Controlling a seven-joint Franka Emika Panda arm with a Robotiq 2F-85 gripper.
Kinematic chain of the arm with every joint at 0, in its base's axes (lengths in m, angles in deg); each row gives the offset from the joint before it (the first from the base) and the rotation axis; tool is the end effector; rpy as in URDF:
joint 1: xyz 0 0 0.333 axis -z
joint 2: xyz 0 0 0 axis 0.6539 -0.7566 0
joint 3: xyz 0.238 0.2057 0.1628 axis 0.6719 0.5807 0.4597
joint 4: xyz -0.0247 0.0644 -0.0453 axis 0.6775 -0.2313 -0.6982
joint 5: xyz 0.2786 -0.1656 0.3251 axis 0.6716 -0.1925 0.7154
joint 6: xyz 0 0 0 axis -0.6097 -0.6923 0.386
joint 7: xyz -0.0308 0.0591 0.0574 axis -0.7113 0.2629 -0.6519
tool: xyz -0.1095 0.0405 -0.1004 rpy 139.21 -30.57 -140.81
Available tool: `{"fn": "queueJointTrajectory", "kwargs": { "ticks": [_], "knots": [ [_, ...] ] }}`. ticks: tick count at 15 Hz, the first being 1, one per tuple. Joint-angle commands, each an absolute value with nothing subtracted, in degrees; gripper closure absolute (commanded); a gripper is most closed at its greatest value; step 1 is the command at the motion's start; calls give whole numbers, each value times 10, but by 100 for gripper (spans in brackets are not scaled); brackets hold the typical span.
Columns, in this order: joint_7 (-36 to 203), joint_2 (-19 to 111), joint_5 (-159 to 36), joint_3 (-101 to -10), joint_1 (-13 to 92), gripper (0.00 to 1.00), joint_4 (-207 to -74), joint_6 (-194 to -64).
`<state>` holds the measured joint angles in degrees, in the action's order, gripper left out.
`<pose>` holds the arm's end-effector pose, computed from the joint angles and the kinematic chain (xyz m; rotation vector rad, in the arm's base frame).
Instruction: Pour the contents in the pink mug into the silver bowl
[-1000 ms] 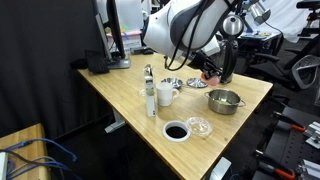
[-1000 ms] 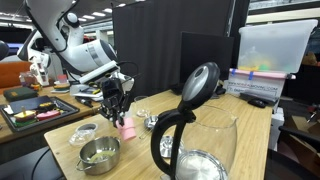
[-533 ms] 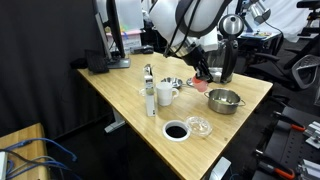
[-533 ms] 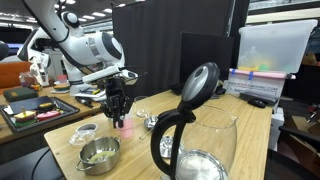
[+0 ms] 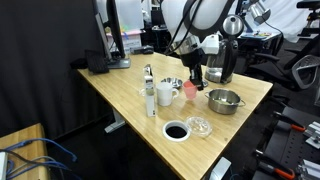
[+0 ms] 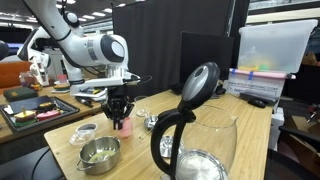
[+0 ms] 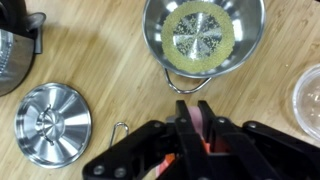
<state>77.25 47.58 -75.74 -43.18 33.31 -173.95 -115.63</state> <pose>0.5395 0.1333 0.1835 2.7881 0.7213 -0.4404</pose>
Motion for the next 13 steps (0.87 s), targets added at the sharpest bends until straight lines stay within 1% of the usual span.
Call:
{"fn": "queueJointTrajectory", "kwargs": {
  "ticks": [1,2,5,6,7,8,9,10,13],
  "knots": [
    [732,486,-732,-432,335,58,-1764,-1184],
    [725,489,-730,-432,335,53,-1769,-1185],
    [685,502,-715,-427,340,31,-1779,-1187],
    [723,478,-737,-436,328,25,-1756,-1168],
    [719,479,-734,-436,328,43,-1756,-1168],
    [719,478,-734,-436,328,37,-1756,-1168],
    [720,477,-734,-436,328,28,-1756,-1168],
    [720,476,-734,-436,328,25,-1756,-1168],
    [720,475,-734,-436,328,25,-1755,-1168]
  ]
}}
